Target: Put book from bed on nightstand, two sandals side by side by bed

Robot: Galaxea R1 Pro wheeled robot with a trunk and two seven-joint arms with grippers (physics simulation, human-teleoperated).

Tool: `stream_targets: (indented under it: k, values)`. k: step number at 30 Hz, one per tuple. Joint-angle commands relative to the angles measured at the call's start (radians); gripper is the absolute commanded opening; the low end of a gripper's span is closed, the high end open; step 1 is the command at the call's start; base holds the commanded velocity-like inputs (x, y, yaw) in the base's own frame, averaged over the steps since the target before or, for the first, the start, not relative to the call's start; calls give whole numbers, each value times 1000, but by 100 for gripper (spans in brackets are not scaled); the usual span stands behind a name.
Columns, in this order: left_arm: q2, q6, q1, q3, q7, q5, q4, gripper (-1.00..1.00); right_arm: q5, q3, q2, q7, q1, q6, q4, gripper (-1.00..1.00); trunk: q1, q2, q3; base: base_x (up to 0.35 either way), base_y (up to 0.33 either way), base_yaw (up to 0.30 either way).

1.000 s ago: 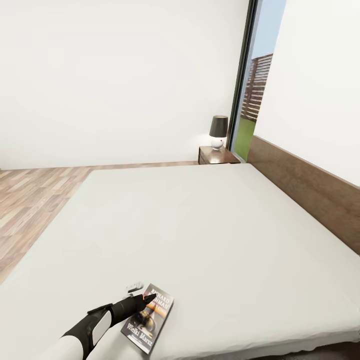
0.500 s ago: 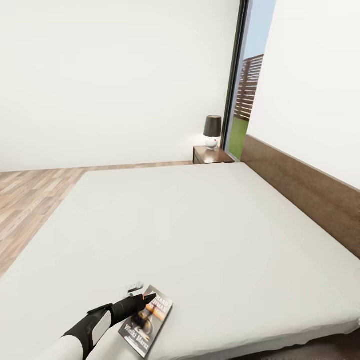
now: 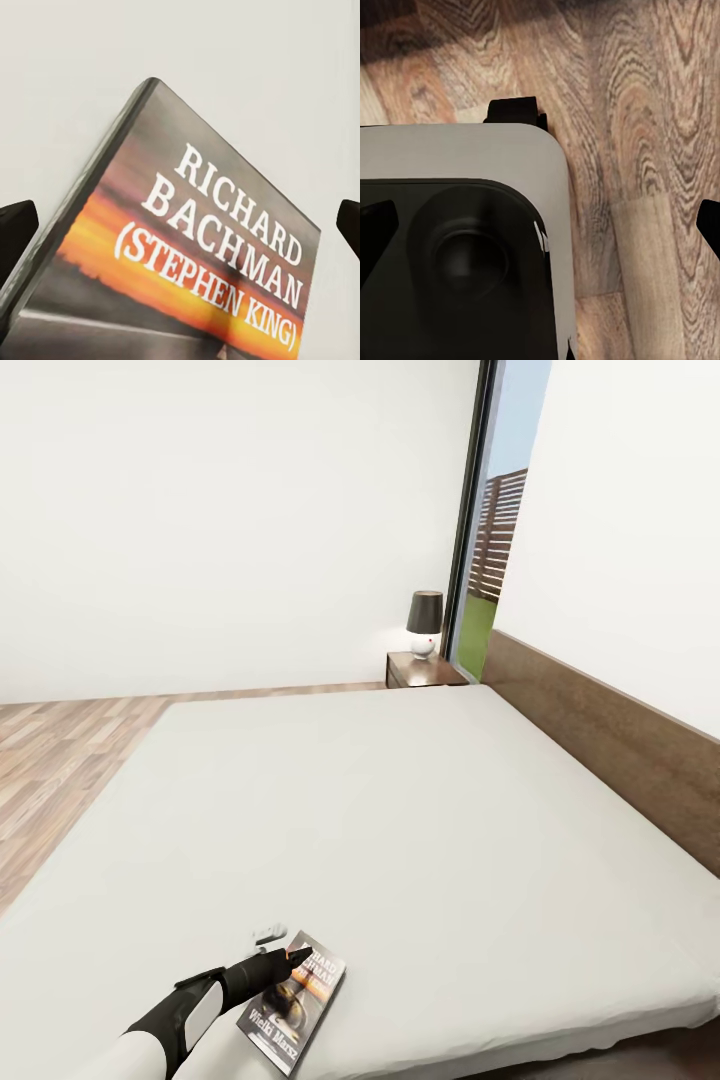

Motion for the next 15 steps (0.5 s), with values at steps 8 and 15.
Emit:
stream_targets:
  k: [8,15]
  values:
    - [0,10,0,4,-4,7,-1,100,7,-8,-1,3,-1,-6,3,100,0,0,-1,-8,0,-2]
    - [0,10,0,3,-3,7,0,100,7,-8,-1,3,-1,-6,4,100,0,0,-1,-49,0,-1]
